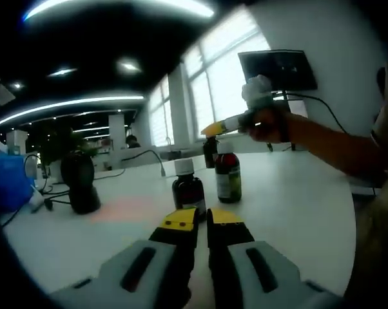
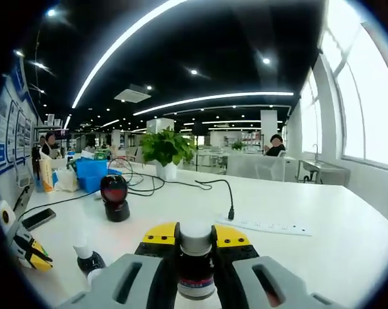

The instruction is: Rotate the medicine bottle to make it face forward pick up the medicine bottle inspect the drug traceability code place the medicine on the table

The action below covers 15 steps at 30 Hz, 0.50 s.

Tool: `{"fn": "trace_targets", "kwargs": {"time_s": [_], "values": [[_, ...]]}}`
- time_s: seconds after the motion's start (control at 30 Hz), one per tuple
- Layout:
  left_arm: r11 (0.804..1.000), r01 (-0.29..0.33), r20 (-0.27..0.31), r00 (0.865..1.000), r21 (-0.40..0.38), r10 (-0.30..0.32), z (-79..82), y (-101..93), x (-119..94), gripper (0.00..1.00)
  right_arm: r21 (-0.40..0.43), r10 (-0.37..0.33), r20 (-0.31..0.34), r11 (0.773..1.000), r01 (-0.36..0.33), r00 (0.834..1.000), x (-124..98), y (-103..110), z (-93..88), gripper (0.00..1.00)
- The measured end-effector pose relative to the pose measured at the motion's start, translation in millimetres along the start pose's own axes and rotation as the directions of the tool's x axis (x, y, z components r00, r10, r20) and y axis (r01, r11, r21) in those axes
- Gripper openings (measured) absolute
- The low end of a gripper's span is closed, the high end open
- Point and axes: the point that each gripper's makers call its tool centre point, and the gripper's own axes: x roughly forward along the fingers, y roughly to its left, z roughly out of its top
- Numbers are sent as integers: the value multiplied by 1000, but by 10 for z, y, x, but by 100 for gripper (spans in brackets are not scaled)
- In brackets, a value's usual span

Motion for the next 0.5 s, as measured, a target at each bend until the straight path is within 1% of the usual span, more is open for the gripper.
{"fn": "trace_targets", "kwargs": {"time_s": [0.2,0.33,0.43,0.5], "values": [[1000,-1,-3,1000,6,1,-6,3,4,0,-11,37,-4,999,-37,999,225,146,94,15],[1000,1,-4,1000,7,-1,-8,-4,6,0,-43,51,-19,998,-52,999,376,263,130,15],[1000,-1,-3,1000,4,1,-6,-3,2,0,-54,71,-34,996,-72,997,499,388,147,15],[1000,1,-7,1000,15,-1,-12,-15,9,0,-51,83,-31,995,-84,996,560,457,162,15]]}}
